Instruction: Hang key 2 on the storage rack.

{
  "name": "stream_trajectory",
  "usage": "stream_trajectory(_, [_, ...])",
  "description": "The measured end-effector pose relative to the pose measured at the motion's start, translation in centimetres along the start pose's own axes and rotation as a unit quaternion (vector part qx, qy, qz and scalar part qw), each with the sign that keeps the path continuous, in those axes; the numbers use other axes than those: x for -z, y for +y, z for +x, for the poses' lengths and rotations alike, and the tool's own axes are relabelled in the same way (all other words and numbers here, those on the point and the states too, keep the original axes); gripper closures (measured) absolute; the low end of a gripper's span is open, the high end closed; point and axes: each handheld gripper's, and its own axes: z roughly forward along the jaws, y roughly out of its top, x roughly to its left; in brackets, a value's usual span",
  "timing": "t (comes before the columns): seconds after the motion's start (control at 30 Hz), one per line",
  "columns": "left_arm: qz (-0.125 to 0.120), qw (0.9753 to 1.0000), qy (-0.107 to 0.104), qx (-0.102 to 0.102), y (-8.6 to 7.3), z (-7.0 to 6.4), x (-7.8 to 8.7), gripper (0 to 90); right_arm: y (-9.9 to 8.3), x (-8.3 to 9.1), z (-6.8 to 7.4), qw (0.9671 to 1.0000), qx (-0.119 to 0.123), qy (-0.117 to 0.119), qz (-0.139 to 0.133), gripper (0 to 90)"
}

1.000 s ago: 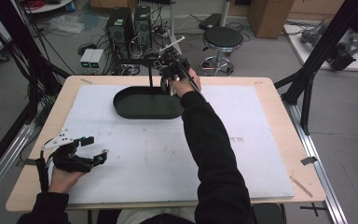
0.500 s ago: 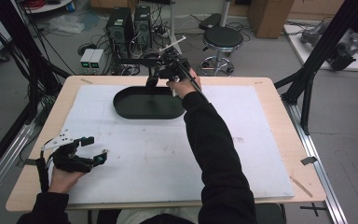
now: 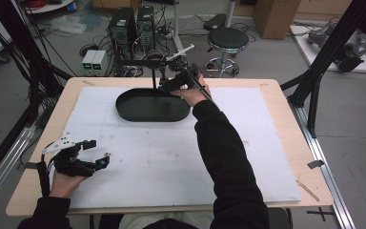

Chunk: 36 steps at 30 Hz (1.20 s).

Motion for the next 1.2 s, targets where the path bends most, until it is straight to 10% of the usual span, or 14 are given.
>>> stream_trajectory(1.2, [0.002,1.0,0.001,0.0,0.0,0.0,-0.1,1.9,-8.0,3.6,-1.6,0.9981,-0.055,0.015,-0.024,0.8])
